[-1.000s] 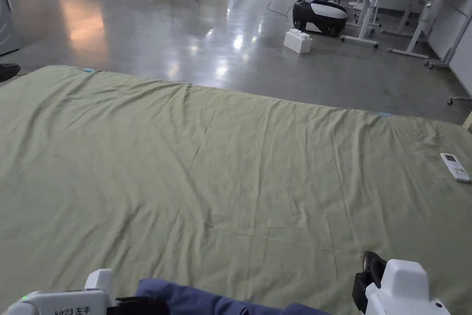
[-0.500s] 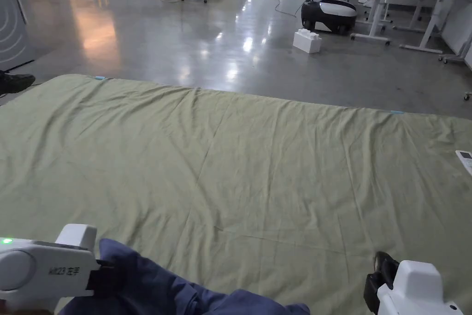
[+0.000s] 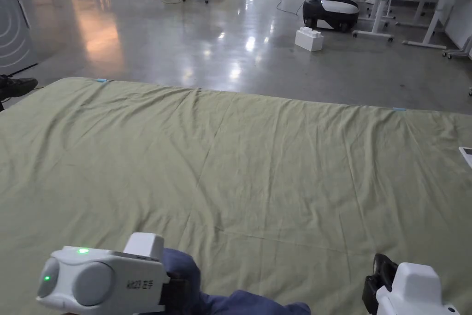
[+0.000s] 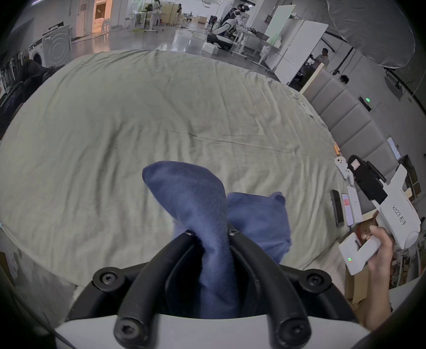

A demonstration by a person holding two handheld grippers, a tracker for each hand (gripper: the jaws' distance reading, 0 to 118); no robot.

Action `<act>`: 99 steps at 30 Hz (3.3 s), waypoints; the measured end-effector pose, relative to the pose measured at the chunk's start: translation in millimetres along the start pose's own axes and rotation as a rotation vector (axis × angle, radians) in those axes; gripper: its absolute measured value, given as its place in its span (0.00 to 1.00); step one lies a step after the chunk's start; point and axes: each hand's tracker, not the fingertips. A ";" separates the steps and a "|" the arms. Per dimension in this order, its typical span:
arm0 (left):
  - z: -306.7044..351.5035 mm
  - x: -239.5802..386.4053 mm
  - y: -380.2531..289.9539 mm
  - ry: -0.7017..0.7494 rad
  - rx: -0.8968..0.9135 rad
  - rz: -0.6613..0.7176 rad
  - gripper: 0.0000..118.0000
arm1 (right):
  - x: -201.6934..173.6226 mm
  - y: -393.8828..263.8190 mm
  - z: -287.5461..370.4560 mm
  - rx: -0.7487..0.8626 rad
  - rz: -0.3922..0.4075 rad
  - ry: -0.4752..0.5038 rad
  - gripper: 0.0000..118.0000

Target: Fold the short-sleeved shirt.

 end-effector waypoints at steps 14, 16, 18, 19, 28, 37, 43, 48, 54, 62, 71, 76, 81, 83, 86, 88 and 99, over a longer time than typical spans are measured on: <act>-107.0 86.2 -20.1 -0.098 -0.122 0.080 0.10 | 12.5 -6.0 4.6 -0.012 -0.019 -0.023 0.00; -124.0 94.4 -22.7 -0.085 -0.138 0.086 0.11 | 14.3 -6.3 6.1 -0.013 -0.020 -0.027 0.00; -137.4 100.7 -24.3 -0.042 -0.155 0.072 0.12 | 15.8 -6.4 7.8 -0.013 -0.020 -0.031 0.00; -141.6 103.5 -25.8 -0.039 -0.157 0.075 0.18 | 16.8 -6.6 8.2 -0.013 -0.020 -0.033 0.00; -96.4 95.4 -22.6 -0.200 -0.064 0.069 0.58 | 25.5 -7.0 11.8 -0.014 -0.016 -0.045 0.00; -87.1 82.1 -31.2 -0.198 -0.046 0.077 0.17 | 31.6 -11.4 13.1 -0.028 -0.016 -0.051 0.00; -130.4 94.7 -56.1 -0.268 -0.110 0.092 0.09 | 31.8 -16.1 12.0 -0.044 -0.016 -0.047 0.00; -162.8 98.6 -73.9 -0.254 -0.101 0.121 0.04 | 32.7 -17.2 11.5 -0.048 -0.015 -0.051 0.00; -165.0 102.2 -83.2 -0.238 -0.043 0.076 0.03 | 30.5 -16.3 11.3 -0.041 -0.012 -0.046 0.00; -100.4 106.2 -72.8 -0.184 0.124 -0.170 0.03 | 23.8 -3.1 15.1 0.007 -0.011 -0.042 0.00; -18.4 74.4 -34.7 0.056 0.548 -0.169 0.03 | 11.1 26.2 19.4 0.136 -0.010 -0.059 0.00; 9.2 51.2 -16.5 0.213 0.787 -0.158 0.03 | 5.6 45.0 22.5 0.228 -0.008 -0.075 0.00; 20.3 36.0 -9.1 0.353 0.913 -0.156 0.03 | 3.7 51.8 21.2 0.273 -0.004 -0.088 0.00; 21.0 30.7 -10.0 0.368 0.927 -0.165 0.03 | 4.4 52.7 23.1 0.287 -0.013 -0.093 0.00; 24.5 22.4 -14.8 0.395 0.925 -0.149 0.03 | 3.5 52.4 25.6 0.270 -0.002 -0.075 0.00; 27.3 13.8 -19.8 0.385 0.917 -0.145 0.03 | 0.3 46.2 29.6 0.243 0.013 -0.068 0.00; 31.0 -21.3 -60.5 0.428 0.830 -0.132 0.03 | -83.8 -55.9 28.6 -0.053 0.031 0.138 0.00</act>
